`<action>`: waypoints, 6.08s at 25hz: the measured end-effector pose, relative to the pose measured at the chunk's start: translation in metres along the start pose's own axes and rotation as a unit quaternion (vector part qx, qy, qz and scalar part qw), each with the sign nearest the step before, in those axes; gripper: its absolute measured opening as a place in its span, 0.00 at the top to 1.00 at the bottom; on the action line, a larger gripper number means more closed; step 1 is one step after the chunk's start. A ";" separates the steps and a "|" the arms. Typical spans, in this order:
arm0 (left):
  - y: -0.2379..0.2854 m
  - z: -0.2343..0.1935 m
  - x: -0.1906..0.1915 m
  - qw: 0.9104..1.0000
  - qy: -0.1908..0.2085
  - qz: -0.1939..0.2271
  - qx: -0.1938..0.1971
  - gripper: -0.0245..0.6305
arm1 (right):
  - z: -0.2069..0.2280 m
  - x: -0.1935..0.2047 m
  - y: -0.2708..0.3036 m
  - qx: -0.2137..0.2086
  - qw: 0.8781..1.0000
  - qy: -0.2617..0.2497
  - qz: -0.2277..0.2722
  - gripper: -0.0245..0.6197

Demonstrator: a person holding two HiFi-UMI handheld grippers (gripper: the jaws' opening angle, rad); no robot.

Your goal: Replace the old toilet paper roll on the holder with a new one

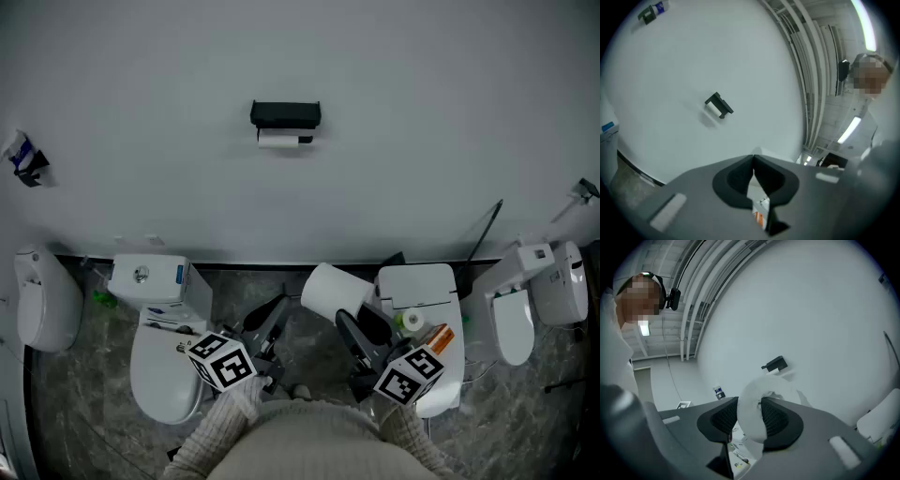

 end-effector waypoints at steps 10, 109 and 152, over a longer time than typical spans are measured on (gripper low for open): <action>0.012 -0.010 0.021 1.000 -0.025 -0.006 -0.015 0.95 | 0.021 0.006 -0.001 -0.001 1.000 0.013 -0.008 0.74; 0.297 -0.194 -0.192 0.973 -0.200 0.104 0.041 0.61 | 0.242 -0.095 0.230 0.012 0.999 0.001 -0.050 0.74; 0.316 -0.188 -0.198 0.962 -0.241 0.093 0.089 0.70 | 0.250 -0.108 0.226 0.033 0.999 -0.009 -0.022 0.74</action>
Point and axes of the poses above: the fingertips, and each gripper's own axes: y forward along the fingers, z to its right, x out of its underside, the point moved 2 cm from there along -y, backward along the fingers, and after that the axes turned 7 degrees about -x, right-handed, at the moved point
